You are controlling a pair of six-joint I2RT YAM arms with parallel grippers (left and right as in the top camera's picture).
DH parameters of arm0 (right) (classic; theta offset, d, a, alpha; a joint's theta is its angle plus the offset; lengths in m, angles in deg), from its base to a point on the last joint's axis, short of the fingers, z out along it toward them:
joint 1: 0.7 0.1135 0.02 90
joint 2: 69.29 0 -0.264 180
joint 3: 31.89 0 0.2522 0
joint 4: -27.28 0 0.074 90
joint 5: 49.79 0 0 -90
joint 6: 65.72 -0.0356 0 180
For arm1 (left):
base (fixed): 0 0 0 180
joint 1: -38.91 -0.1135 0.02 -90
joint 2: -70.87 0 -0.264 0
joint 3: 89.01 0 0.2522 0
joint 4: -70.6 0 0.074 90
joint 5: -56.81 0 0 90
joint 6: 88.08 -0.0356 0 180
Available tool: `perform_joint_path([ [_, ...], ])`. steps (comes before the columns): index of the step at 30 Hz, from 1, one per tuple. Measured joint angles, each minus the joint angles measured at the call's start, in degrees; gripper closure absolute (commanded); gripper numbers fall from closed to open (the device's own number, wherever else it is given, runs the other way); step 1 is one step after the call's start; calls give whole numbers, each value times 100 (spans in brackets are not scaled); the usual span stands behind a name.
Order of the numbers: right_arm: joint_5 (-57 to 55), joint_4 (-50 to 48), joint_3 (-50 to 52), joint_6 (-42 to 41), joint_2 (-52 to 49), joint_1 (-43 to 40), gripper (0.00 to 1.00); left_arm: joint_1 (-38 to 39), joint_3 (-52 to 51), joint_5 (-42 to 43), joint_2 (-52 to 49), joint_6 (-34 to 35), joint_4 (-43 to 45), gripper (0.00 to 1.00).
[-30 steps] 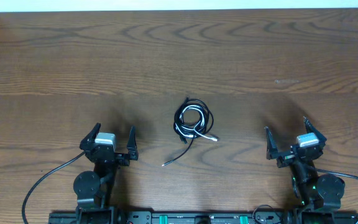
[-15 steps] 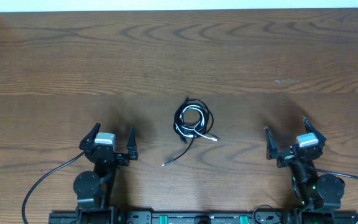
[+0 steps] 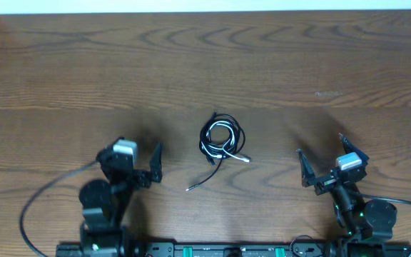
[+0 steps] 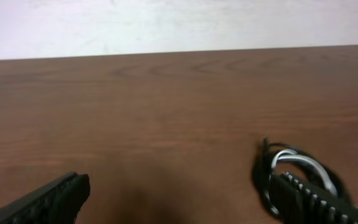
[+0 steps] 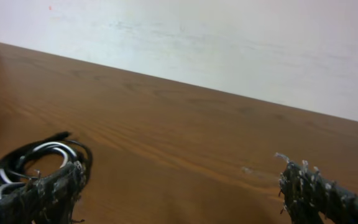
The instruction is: Untangle cables
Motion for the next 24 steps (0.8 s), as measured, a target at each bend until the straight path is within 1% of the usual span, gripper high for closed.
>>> perform_joint_path([
  [4,120,339,-557,-55,-551,0,1,0,1222,387,-1421,-9,-157,3],
  [9,199,1119,-1738,-101,-1668,0,1,57,2828,846,-3182,-9,-1051,3],
  [11,212,1464,-2162,-103,-2070,-2,1,184,3331,929,-3718,-13,-1423,3],
  [15,232,2310,-3169,-114,-3195,0,1,673,4240,1019,-4653,-20,-2004,3],
  [18,234,2835,-3799,-114,-4013,0,1,1014,4572,1078,-5097,-2,-2214,3],
  [20,251,2999,-4076,-118,-4461,0,1,1204,4625,1095,-5320,42,-2260,3],
  [24,577,2800,-4360,-120,-5233,0,1,1464,4625,1099,-5733,105,-2343,3],
])
